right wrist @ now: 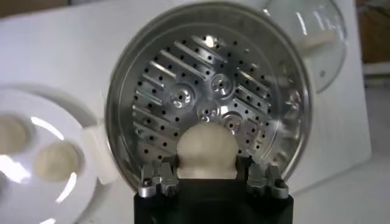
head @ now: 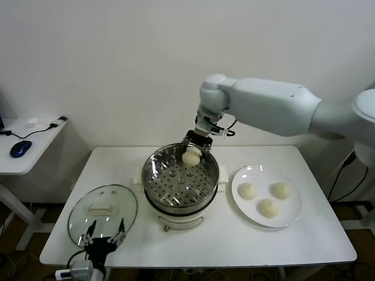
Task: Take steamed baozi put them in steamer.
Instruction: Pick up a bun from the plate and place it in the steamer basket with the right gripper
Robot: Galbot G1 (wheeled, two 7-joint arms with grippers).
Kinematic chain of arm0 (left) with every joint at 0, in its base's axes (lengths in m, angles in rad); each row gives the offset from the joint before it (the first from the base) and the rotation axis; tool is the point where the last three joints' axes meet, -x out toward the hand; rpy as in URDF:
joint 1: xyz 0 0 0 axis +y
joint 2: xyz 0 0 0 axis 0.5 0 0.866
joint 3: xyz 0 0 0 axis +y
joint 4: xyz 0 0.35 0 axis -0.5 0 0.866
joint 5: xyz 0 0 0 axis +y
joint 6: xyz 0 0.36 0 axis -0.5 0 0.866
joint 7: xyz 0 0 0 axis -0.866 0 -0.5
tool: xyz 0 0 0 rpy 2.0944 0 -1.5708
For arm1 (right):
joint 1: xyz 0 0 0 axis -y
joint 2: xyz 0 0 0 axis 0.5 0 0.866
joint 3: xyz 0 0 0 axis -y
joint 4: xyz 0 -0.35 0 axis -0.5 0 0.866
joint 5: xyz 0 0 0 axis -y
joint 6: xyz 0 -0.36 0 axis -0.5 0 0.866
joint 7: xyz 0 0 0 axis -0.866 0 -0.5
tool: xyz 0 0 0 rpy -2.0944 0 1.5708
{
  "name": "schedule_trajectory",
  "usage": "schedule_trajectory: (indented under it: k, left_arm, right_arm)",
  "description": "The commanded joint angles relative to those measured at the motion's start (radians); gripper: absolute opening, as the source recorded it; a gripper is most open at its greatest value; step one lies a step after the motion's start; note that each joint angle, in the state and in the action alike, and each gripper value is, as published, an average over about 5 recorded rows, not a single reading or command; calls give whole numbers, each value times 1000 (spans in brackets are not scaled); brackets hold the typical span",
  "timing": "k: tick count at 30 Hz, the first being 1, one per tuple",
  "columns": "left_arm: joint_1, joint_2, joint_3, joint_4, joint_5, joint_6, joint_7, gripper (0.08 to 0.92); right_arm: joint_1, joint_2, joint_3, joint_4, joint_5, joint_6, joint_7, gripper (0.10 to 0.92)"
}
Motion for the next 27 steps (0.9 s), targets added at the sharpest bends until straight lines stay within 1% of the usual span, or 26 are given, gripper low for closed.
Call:
schedule_trajectory:
  k: [1, 6, 12, 15, 18, 21, 24, 25, 27]
  left_arm:
    - [1, 1, -1, 1, 2, -1, -1, 823]
    - [-4, 1, 0, 6, 0, 0, -5, 823]
    - [-11, 1, 1, 16, -2, -1, -10, 823]
    - [-12, 2, 1, 16, -3, -1, -11, 823]
    - [-15, 3, 1, 16, -4, -1, -12, 823]
    - [-15, 2, 2, 15, -5, -1, -14, 823]
    - [-12, 0, 3, 9, -4, -1, -15, 823]
    - [-11, -1, 2, 7, -4, -1, -16, 823]
    - [-7, -2, 2, 0, -3, -1, -15, 823]
  right_arm:
    - [-172, 93, 111, -213, -253, 165, 78, 628]
    - [-211, 128, 146, -281, -271, 171, 125, 634]
    - [-230, 161, 163, -339, -277, 179, 126, 659]
    - [-228, 170, 163, -347, -261, 182, 135, 698]
    - [-205, 161, 143, -320, -211, 183, 138, 759]
    - [-153, 128, 117, -258, -134, 178, 121, 805]
    - [-41, 65, 65, -165, 10, 170, 49, 820]
    - [11, 37, 31, -135, 84, 159, 21, 822]
    - [139, -25, -65, -79, 286, 114, -32, 822]
